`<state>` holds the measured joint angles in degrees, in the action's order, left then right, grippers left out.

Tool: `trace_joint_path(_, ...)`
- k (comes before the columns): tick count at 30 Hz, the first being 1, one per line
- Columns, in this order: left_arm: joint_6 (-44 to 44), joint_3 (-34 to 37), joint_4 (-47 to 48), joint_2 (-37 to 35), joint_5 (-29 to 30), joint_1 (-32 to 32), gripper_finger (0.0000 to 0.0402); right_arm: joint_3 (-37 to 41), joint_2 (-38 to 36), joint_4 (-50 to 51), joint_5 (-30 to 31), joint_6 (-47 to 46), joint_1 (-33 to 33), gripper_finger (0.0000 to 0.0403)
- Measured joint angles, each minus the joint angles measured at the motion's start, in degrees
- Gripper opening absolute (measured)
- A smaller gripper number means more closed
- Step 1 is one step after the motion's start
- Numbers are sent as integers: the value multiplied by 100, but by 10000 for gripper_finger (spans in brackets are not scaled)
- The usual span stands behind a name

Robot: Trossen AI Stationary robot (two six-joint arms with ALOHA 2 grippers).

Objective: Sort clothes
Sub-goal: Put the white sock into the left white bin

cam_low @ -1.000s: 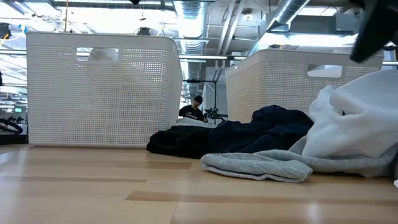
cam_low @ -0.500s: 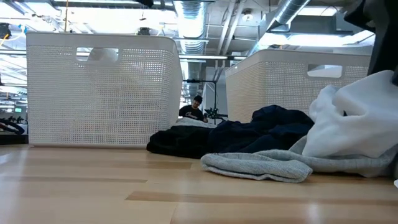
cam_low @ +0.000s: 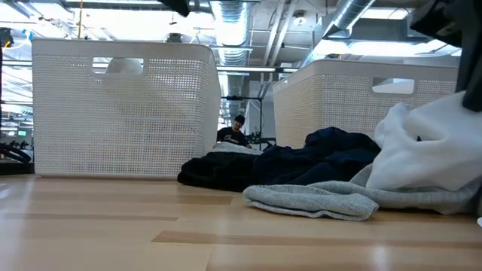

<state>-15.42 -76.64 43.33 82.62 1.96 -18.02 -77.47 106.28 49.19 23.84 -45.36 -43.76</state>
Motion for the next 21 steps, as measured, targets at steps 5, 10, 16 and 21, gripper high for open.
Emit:
trace_joint_path(5,98,-2,-506,3,38,-121,265,0,0,-1,-149,175,87,15)
trace_joint_path(10,225,0,-702,-1,62,-189,264,0,0,-19,-151,240,85,14)
trace_joint_path(16,388,2,-641,-1,118,-238,264,0,-2,-58,-98,314,-1,11)
trace_joint_path(21,499,2,-735,1,9,-271,264,-73,-11,-78,97,448,-48,3)
